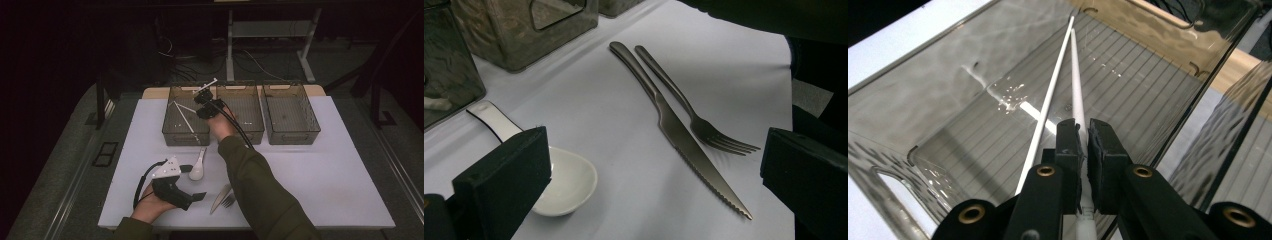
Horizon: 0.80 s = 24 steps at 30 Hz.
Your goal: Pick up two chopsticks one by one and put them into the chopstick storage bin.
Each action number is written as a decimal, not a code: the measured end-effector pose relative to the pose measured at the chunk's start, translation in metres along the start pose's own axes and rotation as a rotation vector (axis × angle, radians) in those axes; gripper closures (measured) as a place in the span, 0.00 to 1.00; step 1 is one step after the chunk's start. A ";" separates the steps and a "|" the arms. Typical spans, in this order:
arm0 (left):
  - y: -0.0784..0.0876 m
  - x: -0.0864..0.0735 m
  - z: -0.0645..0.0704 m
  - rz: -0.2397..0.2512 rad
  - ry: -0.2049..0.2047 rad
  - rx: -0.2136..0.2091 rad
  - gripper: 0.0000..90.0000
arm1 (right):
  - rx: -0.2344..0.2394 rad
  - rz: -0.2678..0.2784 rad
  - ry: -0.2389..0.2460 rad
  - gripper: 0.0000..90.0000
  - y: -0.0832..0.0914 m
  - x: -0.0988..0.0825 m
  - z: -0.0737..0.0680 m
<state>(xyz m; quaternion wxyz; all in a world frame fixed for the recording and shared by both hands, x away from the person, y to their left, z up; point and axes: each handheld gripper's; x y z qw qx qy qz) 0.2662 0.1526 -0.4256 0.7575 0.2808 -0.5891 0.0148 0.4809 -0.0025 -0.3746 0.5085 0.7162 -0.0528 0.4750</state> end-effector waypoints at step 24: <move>0.001 -0.001 -0.002 -0.017 -0.012 0.008 0.00 | 0.191 0.100 0.012 0.50 0.054 -0.011 0.014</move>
Point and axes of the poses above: each handheld gripper's, and its own axes: y roughly backward along the jaws, x roughly out of its top, z roughly to its right, and after that the axes turned 5 degrees about z, right-handed
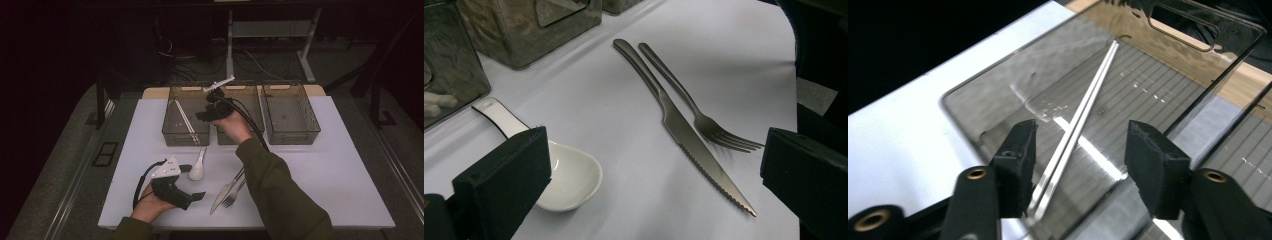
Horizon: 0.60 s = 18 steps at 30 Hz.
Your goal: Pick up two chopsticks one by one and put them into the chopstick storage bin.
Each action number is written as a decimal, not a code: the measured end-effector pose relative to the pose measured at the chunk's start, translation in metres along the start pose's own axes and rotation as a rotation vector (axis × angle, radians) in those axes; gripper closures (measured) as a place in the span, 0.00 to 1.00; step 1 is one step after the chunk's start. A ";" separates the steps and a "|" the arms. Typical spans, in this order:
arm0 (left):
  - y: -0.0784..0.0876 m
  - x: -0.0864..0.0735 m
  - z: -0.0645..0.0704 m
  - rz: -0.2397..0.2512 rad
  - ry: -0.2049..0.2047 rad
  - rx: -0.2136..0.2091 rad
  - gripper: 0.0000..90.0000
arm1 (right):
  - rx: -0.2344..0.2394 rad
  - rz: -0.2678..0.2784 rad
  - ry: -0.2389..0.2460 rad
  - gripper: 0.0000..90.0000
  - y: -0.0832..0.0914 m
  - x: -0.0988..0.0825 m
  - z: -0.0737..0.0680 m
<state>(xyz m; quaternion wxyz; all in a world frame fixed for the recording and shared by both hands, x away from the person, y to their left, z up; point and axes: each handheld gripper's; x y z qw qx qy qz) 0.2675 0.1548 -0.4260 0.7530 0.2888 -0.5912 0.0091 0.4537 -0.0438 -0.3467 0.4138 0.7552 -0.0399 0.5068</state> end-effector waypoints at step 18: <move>-0.002 -0.001 0.000 -0.014 0.009 0.017 0.00 | 0.076 0.093 0.047 0.36 0.089 -0.076 0.012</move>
Point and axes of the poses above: each handheld gripper's, and its own axes: y roughly backward along the jaws, x roughly out of its top, z roughly to its right, and after that the axes turned 5 degrees about z, right-handed
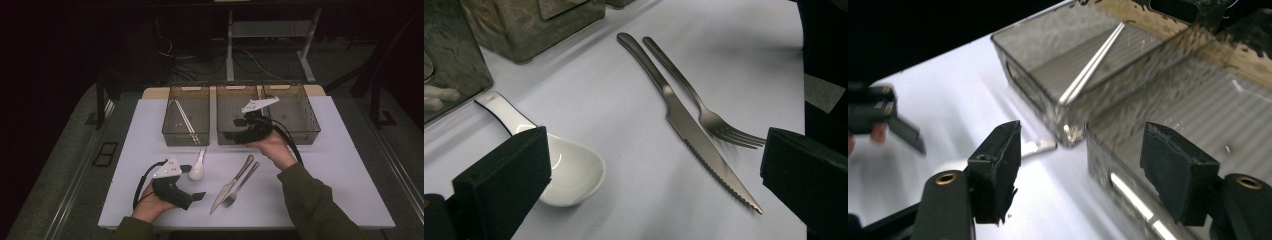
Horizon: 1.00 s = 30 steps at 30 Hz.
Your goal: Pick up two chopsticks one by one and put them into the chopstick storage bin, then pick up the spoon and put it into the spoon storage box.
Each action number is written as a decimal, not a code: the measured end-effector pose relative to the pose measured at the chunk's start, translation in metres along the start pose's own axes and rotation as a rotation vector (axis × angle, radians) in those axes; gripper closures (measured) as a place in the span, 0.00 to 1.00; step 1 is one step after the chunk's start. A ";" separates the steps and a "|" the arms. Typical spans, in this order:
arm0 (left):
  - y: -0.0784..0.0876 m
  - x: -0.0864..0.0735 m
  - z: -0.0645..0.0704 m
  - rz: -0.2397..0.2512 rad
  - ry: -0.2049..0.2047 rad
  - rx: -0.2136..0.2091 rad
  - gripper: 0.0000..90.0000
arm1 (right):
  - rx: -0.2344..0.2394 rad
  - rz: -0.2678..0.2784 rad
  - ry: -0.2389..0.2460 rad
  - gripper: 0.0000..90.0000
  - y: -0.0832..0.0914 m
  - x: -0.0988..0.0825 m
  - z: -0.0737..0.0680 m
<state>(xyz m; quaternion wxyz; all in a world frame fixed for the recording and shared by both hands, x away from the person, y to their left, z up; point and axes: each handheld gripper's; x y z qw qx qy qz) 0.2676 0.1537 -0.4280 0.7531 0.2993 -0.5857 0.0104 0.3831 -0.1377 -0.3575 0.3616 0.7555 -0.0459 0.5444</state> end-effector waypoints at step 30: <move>0.004 -0.001 -0.003 -0.007 0.004 0.031 0.00 | -0.134 0.035 -0.053 0.22 0.106 -0.134 -0.001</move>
Point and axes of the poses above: each handheld gripper's, and its own axes: y roughly backward along the jaws, x roughly out of its top, z roughly to its right, and after that the axes turned 5 degrees about z, right-handed
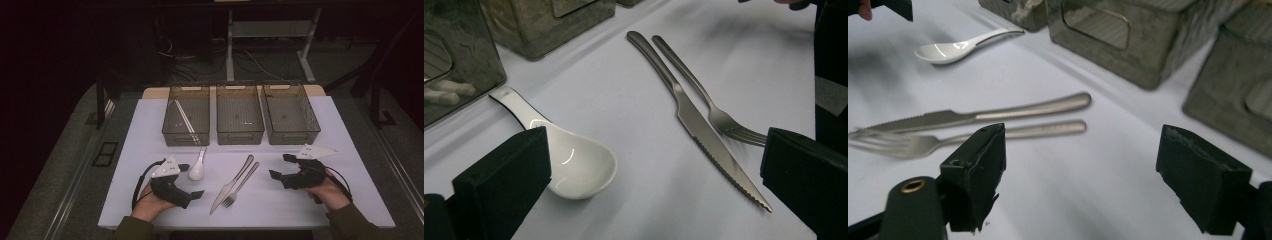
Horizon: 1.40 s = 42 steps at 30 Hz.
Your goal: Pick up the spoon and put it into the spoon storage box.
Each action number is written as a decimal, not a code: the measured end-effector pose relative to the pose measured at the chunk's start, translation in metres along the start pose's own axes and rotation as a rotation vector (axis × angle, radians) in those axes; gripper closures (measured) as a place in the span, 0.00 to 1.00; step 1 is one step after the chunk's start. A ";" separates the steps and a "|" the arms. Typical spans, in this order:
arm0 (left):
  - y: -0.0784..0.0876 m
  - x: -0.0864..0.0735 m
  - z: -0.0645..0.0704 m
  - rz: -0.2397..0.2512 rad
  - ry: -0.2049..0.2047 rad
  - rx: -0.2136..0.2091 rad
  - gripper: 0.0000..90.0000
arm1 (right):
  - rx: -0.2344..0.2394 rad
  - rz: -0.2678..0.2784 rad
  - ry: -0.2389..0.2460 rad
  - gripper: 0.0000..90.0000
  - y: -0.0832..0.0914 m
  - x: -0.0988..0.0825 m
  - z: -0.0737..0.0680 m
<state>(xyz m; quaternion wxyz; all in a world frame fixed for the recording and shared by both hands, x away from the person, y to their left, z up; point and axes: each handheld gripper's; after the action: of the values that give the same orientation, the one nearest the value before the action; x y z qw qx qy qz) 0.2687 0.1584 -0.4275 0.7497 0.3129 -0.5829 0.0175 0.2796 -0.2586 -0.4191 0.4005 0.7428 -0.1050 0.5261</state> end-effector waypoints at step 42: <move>-0.056 0.023 -0.076 -0.132 0.033 0.281 0.99 | -0.012 0.038 -0.008 0.22 0.042 -0.043 0.011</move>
<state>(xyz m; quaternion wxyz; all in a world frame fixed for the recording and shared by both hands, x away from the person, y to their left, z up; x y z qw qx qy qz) 0.3634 0.1435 -0.4420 0.7077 0.4518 -0.5404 0.0550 0.2449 -0.3051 -0.4370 0.3945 0.7404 -0.1236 0.5301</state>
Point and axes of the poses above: each handheld gripper's, and its own axes: y roughly backward along the jaws, x roughly out of its top, z roughly to its right, and after that the axes turned 5 degrees about z, right-handed
